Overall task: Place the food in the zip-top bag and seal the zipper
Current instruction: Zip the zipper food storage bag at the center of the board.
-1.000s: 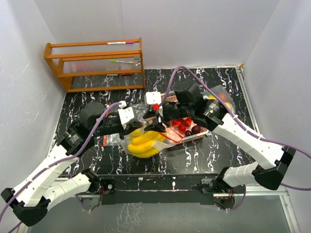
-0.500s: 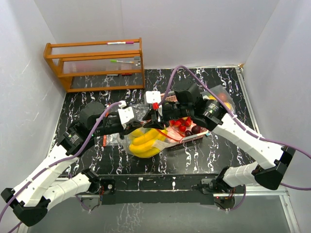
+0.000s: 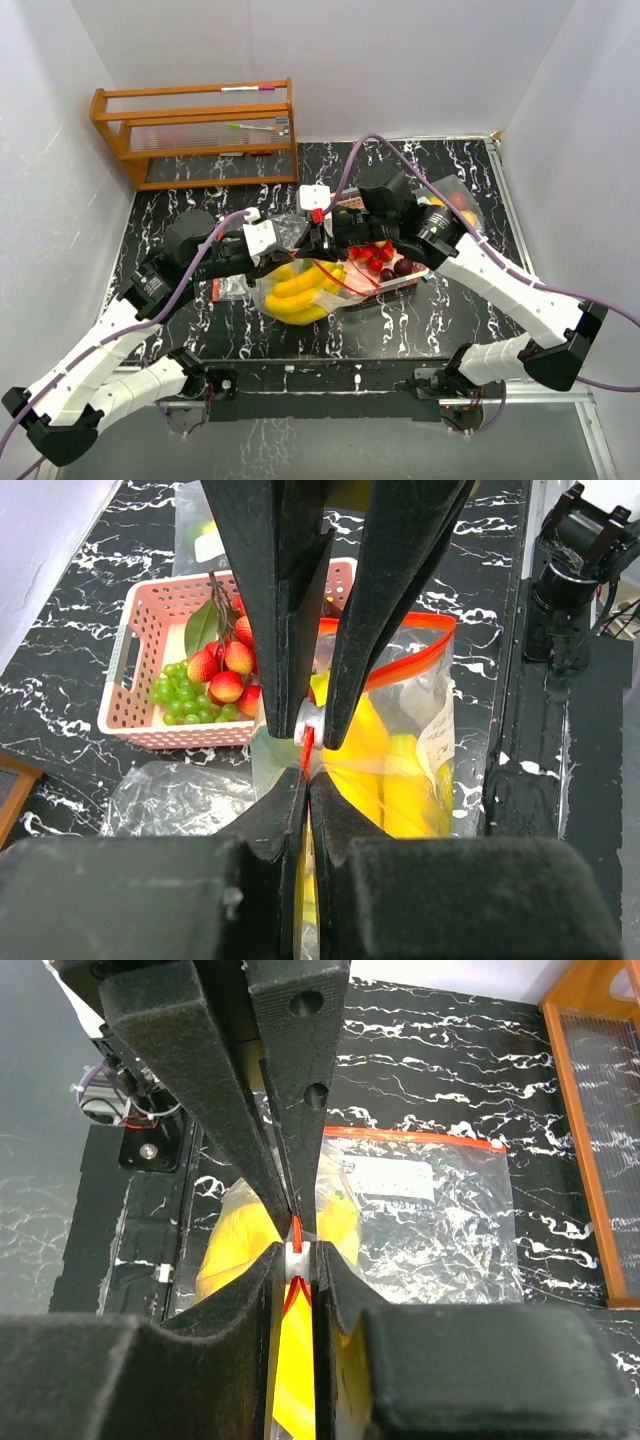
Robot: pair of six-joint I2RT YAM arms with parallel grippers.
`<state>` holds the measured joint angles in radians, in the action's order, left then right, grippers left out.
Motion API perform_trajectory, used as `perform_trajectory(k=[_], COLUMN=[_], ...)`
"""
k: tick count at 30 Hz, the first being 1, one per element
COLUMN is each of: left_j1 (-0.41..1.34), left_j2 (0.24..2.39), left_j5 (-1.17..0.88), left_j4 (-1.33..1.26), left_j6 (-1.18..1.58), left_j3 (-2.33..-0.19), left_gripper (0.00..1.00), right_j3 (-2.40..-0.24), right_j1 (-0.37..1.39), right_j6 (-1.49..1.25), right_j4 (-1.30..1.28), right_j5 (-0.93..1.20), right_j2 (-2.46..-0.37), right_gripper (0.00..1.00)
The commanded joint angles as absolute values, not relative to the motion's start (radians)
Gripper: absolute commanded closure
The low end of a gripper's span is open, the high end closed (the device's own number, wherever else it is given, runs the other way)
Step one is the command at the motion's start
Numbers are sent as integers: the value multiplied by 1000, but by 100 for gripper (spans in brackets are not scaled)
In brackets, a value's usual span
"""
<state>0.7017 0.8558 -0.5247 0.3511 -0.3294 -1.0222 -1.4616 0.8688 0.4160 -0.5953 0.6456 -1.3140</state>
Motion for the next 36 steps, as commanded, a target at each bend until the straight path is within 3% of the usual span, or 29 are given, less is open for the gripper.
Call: perform_trajectory(k=[1,6,12,17,19,25,36], left_j1=[701,701,701,701,701,702,701], left_j2=[831,828,803,796,799,850,888], left_j5=[-549,-542,-515,-545,-557,-636,-691], left_j4=[294,287,277,292,302,362,314], left_j6=[-328,-325,-319,-324,-328,-348,-349], left_j3=[-1042,-1028,-997,-1001,-1008,-1036,-1018], left_gripper=[100,100,97,64,55,4,3], right_j3=[-1468,-1468,-1473,-1473,-1471,-1477,-1485], right_j1=[870,869,869,868,868,869,870], right_j6=[392,374,364,361,359,357,362], right_j4=[-562,-558,-546,-544,-544,-541,-556], right_j5=[593,555,552,569,575,581,588], right_j2=[-1316,-1327,-1325,-1325,-1325,-1323,-1319], right_gripper=[85,92,92,92,92,92,92])
